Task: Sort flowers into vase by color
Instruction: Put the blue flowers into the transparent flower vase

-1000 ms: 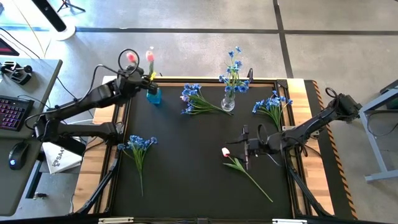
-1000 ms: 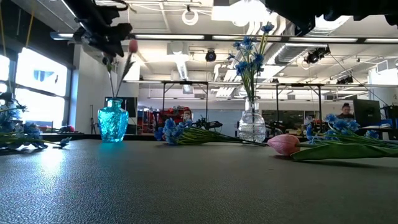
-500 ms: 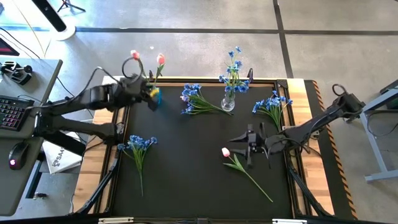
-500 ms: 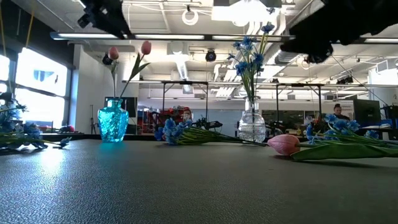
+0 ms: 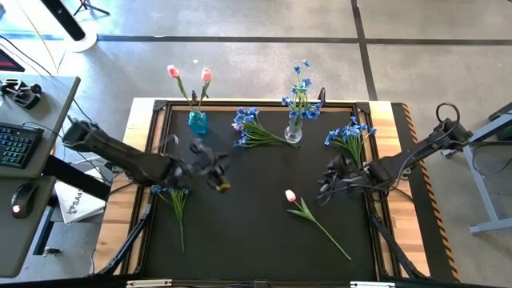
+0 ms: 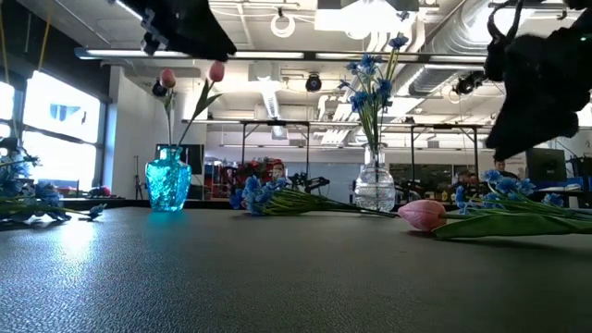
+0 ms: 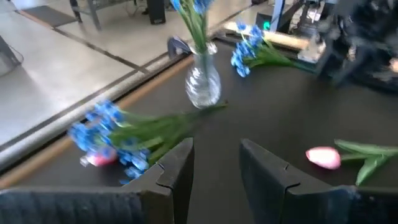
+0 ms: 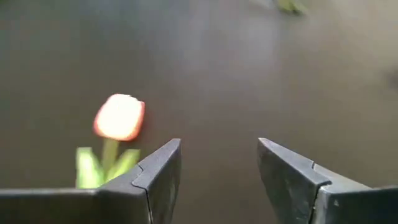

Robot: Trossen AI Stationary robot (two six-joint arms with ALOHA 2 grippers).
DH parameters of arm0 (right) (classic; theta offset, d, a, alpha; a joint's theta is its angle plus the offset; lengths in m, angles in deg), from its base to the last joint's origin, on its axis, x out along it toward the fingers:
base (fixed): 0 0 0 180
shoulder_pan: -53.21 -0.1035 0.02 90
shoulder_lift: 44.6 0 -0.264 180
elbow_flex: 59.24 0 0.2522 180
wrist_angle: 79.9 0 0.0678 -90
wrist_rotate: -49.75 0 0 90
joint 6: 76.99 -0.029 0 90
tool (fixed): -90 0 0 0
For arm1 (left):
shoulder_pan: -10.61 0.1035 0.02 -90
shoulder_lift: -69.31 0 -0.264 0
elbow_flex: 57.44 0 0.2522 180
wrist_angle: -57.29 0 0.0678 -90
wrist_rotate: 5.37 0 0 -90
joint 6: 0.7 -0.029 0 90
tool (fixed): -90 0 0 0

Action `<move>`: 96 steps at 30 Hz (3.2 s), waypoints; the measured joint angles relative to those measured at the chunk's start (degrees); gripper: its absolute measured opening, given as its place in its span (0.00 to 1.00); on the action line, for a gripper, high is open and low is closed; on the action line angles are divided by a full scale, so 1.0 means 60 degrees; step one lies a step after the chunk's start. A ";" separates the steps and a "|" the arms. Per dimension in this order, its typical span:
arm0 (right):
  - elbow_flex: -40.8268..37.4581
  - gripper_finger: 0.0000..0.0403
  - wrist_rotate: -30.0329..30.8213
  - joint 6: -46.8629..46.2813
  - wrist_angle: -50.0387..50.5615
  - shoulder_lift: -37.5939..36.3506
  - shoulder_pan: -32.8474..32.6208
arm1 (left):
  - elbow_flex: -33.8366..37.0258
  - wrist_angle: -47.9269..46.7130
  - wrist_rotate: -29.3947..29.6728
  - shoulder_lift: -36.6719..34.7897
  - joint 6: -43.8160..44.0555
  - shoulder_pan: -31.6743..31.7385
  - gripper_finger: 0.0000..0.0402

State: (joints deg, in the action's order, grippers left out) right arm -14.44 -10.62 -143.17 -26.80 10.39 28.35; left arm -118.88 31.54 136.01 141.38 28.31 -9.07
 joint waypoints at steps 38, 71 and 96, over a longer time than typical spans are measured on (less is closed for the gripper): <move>0.1372 0.30 -0.2074 0.4634 0.4863 0.4398 0.9227 | 0.0316 0.4473 0.1052 0.4347 -0.0129 -0.0726 0.28; 0.0749 0.07 -0.2232 0.6362 0.2279 0.4397 1.0935 | 0.0312 0.4480 0.1012 0.4347 -0.0091 -0.0745 0.28; 0.1623 0.02 -0.5460 0.2680 0.2380 0.4391 0.4538 | 0.0305 0.4764 0.0961 0.4343 -0.0111 -0.0751 0.28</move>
State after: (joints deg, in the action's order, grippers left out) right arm -4.70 -43.38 -127.09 -12.51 36.74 55.58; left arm -117.05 60.13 141.78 167.44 27.64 -13.57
